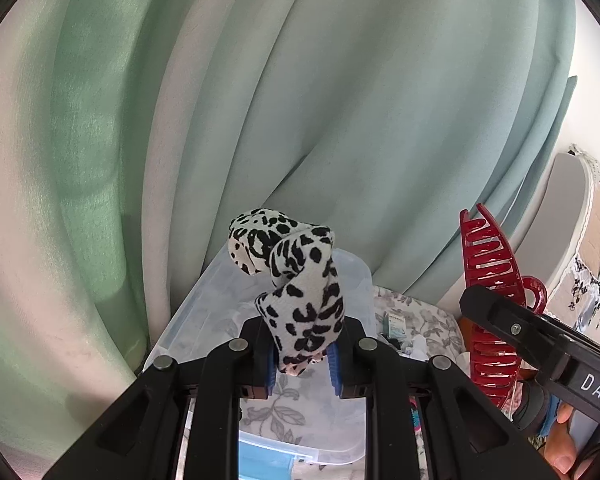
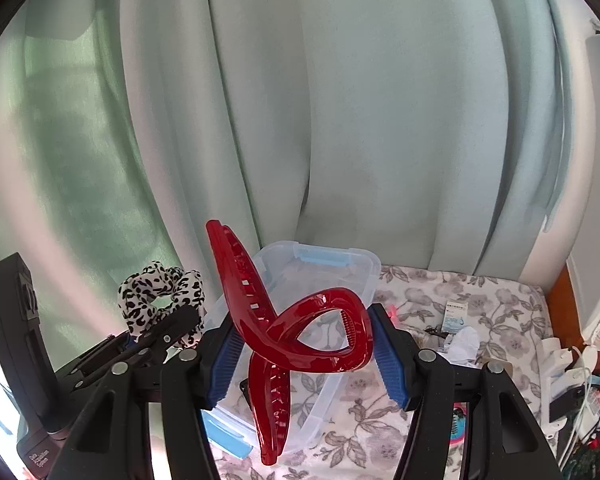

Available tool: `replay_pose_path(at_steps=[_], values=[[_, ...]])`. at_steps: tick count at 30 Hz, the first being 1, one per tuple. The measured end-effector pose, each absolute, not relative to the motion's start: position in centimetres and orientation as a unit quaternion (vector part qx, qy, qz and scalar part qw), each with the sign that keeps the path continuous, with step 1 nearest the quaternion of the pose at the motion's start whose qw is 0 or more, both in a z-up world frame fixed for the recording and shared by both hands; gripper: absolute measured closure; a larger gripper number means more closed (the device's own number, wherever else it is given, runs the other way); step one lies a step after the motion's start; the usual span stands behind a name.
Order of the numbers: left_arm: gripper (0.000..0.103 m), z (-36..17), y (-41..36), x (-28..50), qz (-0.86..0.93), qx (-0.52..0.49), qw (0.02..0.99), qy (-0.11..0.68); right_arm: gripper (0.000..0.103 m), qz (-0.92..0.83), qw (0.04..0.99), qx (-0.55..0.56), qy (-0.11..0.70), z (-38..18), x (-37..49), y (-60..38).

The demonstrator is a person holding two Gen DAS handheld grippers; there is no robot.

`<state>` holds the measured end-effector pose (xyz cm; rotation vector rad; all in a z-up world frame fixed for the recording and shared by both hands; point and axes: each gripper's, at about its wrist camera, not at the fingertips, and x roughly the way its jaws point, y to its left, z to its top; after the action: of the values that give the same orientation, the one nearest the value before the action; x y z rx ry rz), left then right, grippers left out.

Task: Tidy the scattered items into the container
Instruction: 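Lift and carry the scrunchie and red claw clip over the clear box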

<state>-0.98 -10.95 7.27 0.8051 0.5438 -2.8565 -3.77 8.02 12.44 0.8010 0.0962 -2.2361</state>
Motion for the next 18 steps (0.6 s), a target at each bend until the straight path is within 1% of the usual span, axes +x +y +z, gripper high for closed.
replay_pose_path(at_steps=[18], values=[[0.082, 4.4, -12.4, -2.6, -0.933, 0.29, 0.073, 0.201, 0.039, -0.857, 0.384, 0.337, 0.066, 10.4, -4.2, 4.1]])
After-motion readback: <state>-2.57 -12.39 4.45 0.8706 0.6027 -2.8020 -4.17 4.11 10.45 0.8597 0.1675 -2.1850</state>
